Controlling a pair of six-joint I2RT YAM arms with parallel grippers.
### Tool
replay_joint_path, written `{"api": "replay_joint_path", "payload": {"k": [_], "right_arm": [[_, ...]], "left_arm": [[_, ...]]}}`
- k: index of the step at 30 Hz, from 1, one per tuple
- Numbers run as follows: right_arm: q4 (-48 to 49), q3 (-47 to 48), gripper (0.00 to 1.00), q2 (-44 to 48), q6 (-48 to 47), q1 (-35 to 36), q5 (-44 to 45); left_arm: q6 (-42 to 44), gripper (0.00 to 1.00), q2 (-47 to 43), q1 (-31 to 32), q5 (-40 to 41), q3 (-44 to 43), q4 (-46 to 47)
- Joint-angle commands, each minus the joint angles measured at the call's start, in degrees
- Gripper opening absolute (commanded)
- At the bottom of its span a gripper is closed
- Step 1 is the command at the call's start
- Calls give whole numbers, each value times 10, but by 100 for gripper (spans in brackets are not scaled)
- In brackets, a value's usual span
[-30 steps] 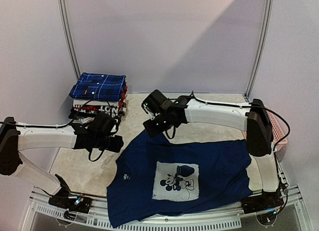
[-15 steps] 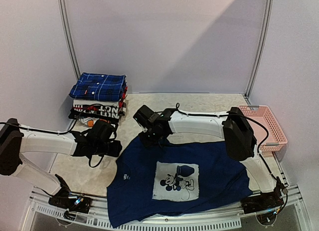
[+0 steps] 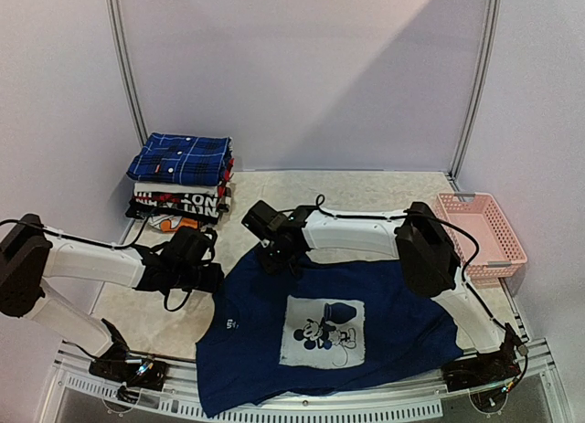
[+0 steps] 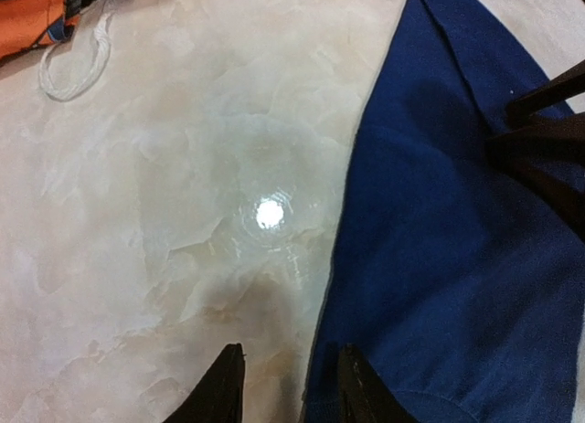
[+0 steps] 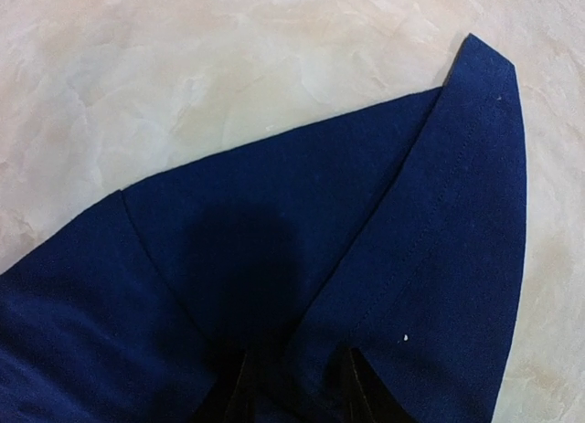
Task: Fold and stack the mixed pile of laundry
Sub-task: Flatten out the crumpled T-shirt at the center of the board.
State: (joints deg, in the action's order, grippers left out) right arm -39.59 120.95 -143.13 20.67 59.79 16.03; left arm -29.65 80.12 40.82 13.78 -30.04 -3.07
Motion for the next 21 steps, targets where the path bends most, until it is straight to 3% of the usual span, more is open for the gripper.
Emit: {"api": "replay_joint_path", "payload": {"k": [1,7,21], "right_arm": [[-7,15,31,-19,1,1,22],[-8,15,25,-16,-3,1,21],[-20,16,6,-18,-7,-4,40]], "left_arm": [[-7,35,13,-3,-6,11,20],[-9,30,25,-3,-9,15,32],[-11,5,45,-3,-15,19,56]]}}
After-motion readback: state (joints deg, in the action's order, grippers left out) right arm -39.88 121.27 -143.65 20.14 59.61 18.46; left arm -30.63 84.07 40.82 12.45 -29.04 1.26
